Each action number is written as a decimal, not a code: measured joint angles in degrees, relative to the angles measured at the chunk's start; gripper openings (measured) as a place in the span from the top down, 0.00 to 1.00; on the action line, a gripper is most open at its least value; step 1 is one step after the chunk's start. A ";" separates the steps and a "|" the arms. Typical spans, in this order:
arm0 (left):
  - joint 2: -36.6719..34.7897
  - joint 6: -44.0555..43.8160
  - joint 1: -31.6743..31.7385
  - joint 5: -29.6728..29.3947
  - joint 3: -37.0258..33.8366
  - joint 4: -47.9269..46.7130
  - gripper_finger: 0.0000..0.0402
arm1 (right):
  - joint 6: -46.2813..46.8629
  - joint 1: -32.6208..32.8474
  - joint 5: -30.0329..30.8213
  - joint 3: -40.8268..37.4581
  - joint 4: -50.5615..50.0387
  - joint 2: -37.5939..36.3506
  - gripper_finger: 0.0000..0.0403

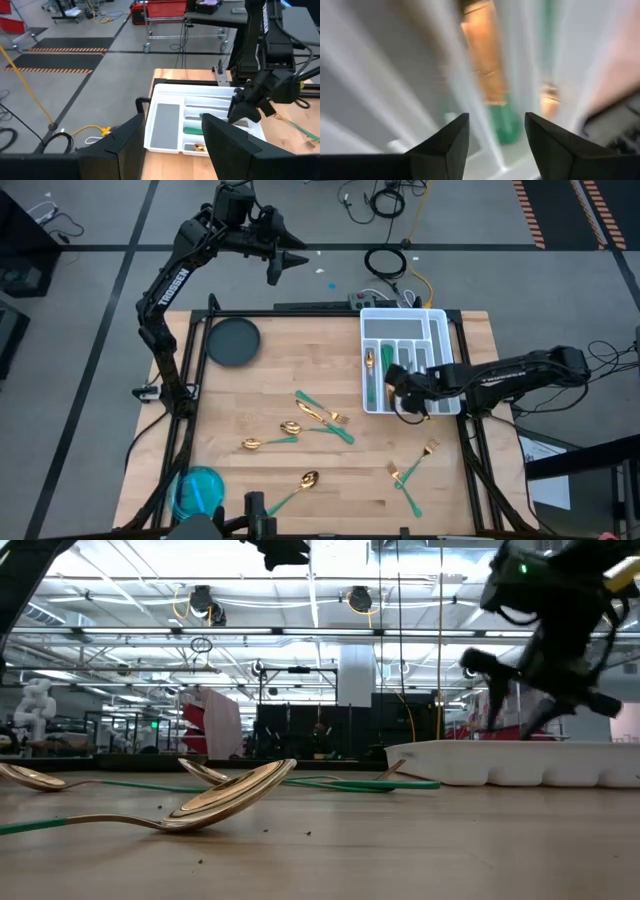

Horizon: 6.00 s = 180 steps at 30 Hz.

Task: Sort silverware
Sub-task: Put the green fork into the silverware tray

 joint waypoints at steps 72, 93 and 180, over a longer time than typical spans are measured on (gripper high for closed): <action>-19.85 -76.54 -15.19 11.98 -59.33 144.95 0.53 | 88.03 -0.30 -17.49 17.63 -19.92 -34.45 0.54; -51.01 -48.58 -29.33 -22.57 -90.23 57.08 0.60 | 90.78 0.37 -19.50 6.68 -2.27 -36.07 0.54; 7.24 -18.96 -40.79 -28.72 -72.38 59.93 0.96 | 94.92 0.39 -18.01 2.22 4.90 -36.05 0.54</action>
